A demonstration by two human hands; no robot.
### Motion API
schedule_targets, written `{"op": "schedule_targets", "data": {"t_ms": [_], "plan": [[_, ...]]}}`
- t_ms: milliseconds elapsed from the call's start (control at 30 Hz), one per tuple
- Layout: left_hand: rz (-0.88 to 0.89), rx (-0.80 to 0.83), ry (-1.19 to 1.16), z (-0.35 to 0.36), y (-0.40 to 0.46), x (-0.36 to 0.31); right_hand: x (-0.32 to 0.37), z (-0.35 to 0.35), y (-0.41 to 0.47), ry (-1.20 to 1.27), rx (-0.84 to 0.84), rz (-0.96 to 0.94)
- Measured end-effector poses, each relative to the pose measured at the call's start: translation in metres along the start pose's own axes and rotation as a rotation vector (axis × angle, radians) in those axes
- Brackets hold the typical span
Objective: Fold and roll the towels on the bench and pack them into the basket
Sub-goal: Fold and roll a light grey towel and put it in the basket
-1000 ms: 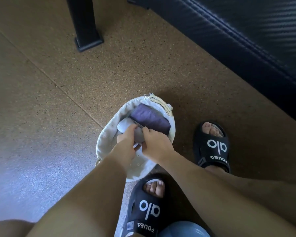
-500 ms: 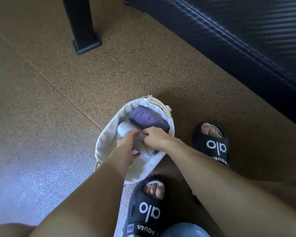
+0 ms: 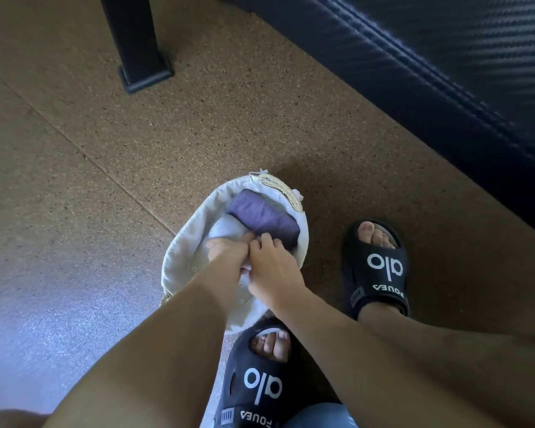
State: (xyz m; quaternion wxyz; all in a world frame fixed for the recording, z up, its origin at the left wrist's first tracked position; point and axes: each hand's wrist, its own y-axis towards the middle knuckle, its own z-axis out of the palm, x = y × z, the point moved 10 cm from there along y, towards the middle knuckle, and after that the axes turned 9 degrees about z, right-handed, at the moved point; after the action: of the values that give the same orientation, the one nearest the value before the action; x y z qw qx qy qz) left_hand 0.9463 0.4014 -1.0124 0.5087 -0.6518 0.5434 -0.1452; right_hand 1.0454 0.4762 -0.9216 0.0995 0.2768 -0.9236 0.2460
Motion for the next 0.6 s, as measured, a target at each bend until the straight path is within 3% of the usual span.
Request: {"op": "schedule_targets", "data": {"t_ms": [167,300,400,600], "plan": [[0.002,-0.149,-0.062,-0.023,-0.021,-0.009,0.006,-0.001,0.001,-0.101,-0.087,0.040],[0.252,-0.290,0.277,-0.044,-0.034,-0.030,0.006,-0.002,0.000,-0.112,-0.144,0.019],[0.387,-0.249,0.327,-0.038,-0.028,-0.038,0.007,0.003,-0.001,-0.130,-0.155,0.021],[0.259,-0.188,0.356,-0.031,-0.009,-0.038,0.009,0.011,0.003,-0.160,-0.074,0.026]]}}
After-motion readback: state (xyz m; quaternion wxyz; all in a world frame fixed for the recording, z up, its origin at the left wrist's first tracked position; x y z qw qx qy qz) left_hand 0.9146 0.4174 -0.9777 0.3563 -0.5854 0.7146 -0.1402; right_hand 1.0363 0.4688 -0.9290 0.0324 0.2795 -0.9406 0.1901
